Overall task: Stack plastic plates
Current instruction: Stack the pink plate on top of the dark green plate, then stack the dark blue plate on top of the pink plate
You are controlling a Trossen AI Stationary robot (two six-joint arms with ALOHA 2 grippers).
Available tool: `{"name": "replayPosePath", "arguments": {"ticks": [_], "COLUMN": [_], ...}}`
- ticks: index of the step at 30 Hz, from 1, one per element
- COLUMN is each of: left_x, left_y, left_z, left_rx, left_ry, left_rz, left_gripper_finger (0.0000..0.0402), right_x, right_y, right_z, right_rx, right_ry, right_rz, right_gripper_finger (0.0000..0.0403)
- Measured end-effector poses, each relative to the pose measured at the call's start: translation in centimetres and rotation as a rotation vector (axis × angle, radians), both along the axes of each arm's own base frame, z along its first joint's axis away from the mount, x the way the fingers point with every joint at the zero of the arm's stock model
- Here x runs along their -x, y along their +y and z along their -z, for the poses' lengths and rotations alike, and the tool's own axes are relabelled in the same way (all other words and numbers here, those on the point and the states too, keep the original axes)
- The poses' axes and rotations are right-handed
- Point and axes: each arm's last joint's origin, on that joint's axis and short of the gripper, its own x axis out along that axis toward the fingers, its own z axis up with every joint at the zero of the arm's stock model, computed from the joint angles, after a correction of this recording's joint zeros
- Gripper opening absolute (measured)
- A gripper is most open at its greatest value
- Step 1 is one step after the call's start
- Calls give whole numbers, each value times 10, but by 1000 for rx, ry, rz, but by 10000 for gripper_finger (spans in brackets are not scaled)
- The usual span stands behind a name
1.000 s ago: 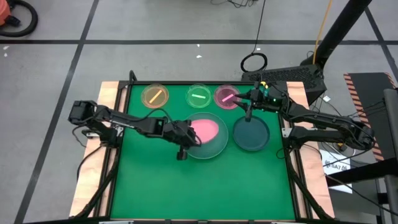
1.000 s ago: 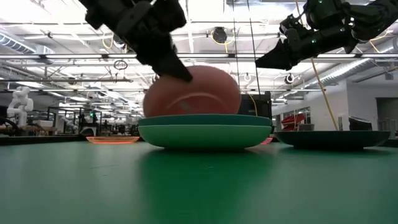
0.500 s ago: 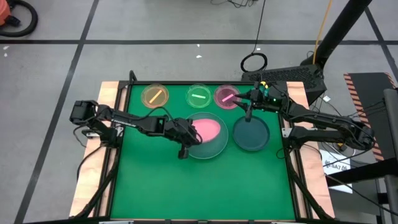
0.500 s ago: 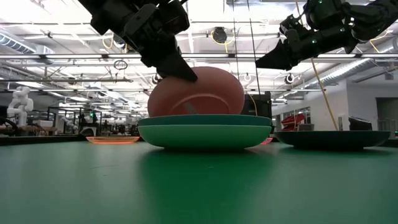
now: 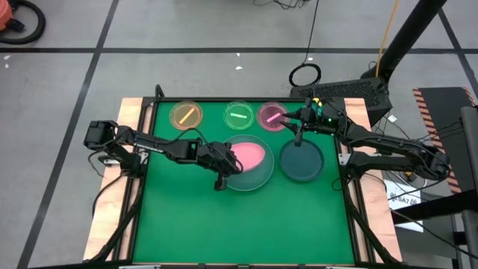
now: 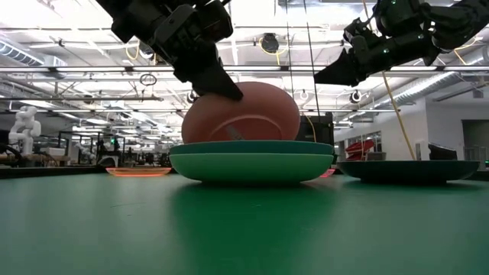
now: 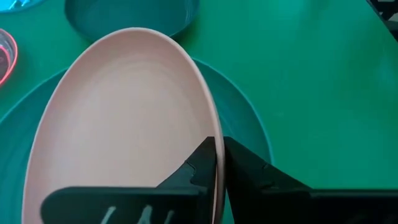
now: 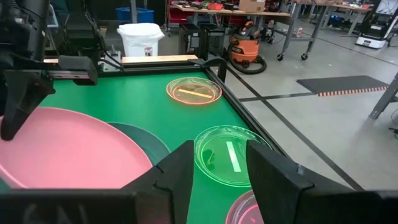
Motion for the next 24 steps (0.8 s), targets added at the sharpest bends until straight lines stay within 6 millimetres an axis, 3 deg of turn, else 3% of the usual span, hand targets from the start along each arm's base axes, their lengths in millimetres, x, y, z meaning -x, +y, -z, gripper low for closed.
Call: {"name": "replayPosePath", "arguments": {"ticks": [13, 24], "left_x": [0, 0], "left_y": [1, 11], "left_z": [0, 2], "left_rx": [-18, -30], "left_ry": [-3, 18], "left_rz": [-29, -61], "left_gripper_finger": [143, 149], "right_x": [0, 0], "right_y": [0, 0], "right_z": [0, 0], "right_rx": [1, 0], "right_ry": [0, 0], "right_rz": [0, 0], "right_gripper_finger": [141, 141]}}
